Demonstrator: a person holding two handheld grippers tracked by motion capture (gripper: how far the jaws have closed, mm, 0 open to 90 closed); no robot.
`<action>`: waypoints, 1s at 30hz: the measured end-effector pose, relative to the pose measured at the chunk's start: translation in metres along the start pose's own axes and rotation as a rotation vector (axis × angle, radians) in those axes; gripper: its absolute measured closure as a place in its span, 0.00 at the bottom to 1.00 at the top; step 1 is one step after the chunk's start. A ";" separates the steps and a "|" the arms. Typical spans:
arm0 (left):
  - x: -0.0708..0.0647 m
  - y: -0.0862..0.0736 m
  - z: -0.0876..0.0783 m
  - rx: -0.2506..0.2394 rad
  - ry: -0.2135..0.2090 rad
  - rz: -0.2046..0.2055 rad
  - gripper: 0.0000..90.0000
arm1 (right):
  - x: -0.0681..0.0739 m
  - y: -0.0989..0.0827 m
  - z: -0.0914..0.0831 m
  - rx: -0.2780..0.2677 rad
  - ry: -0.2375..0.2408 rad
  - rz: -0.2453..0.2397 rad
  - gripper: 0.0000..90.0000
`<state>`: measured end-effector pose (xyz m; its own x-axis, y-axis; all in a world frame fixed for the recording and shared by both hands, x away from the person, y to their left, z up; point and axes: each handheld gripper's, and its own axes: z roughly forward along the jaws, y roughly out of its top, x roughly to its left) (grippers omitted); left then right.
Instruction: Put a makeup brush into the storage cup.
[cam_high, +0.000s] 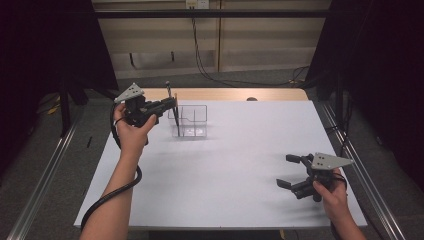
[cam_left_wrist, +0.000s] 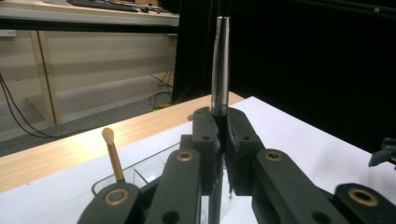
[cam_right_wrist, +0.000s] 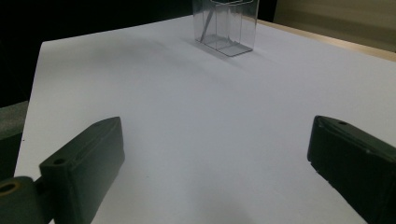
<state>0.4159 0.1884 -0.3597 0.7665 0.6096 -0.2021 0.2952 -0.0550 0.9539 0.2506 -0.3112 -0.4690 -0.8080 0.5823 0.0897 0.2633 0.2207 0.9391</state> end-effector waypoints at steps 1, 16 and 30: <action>0.000 0.000 0.000 0.004 0.003 0.003 0.93 | 0.000 0.000 0.000 -0.002 0.001 0.001 0.04; 0.008 0.011 -0.001 -0.001 0.037 0.013 0.93 | 0.001 0.000 0.001 0.001 0.006 0.001 0.04; 0.015 0.016 0.006 -0.006 0.073 0.007 0.93 | 0.001 0.000 0.001 0.000 0.006 0.002 0.04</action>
<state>0.4352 0.1915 -0.3489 0.7248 0.6654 -0.1789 0.2863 -0.0546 0.9566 0.2504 -0.3103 -0.4692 -0.8108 0.5778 0.0937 0.2650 0.2197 0.9389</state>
